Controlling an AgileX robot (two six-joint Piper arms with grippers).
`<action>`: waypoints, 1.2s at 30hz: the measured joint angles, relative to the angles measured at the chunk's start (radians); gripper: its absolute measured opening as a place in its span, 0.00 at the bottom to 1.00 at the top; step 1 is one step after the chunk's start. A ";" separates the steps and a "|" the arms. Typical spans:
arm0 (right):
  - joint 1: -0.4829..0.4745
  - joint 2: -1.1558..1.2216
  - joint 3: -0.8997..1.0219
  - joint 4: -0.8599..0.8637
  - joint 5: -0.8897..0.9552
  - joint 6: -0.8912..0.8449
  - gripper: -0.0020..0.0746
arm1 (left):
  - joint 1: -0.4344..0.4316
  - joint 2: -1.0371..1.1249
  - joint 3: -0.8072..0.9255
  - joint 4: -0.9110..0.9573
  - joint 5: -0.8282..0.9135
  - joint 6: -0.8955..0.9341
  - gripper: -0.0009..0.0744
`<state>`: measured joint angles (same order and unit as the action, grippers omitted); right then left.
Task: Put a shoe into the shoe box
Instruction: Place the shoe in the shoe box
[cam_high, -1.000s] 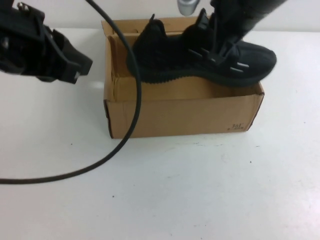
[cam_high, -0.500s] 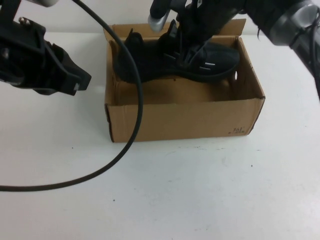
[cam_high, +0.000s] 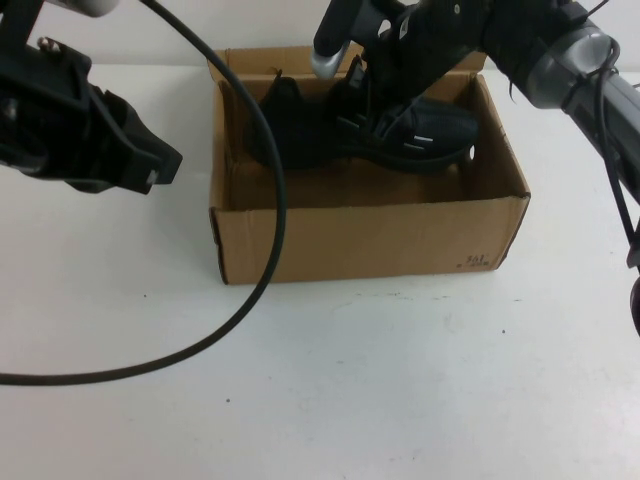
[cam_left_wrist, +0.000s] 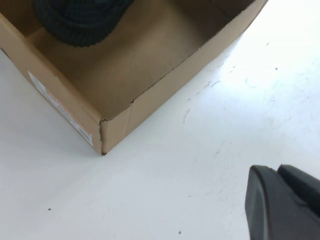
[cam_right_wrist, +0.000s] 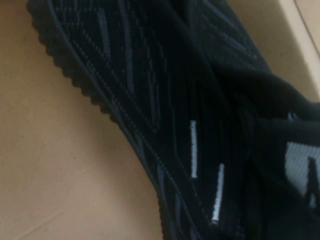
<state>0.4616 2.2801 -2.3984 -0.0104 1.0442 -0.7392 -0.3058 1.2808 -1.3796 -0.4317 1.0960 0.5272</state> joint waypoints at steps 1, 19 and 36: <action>-0.002 0.004 0.000 0.005 -0.004 0.000 0.05 | 0.000 0.000 0.000 0.000 0.000 0.000 0.01; -0.005 0.017 -0.007 0.018 -0.128 0.022 0.51 | 0.000 0.000 0.000 0.000 0.000 0.000 0.01; -0.005 -0.055 -0.012 0.148 0.134 0.085 0.02 | 0.000 0.202 -0.049 -0.117 -0.189 0.208 0.01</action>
<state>0.4568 2.2250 -2.4108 0.1374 1.1786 -0.6543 -0.3058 1.4829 -1.4290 -0.5489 0.9074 0.7351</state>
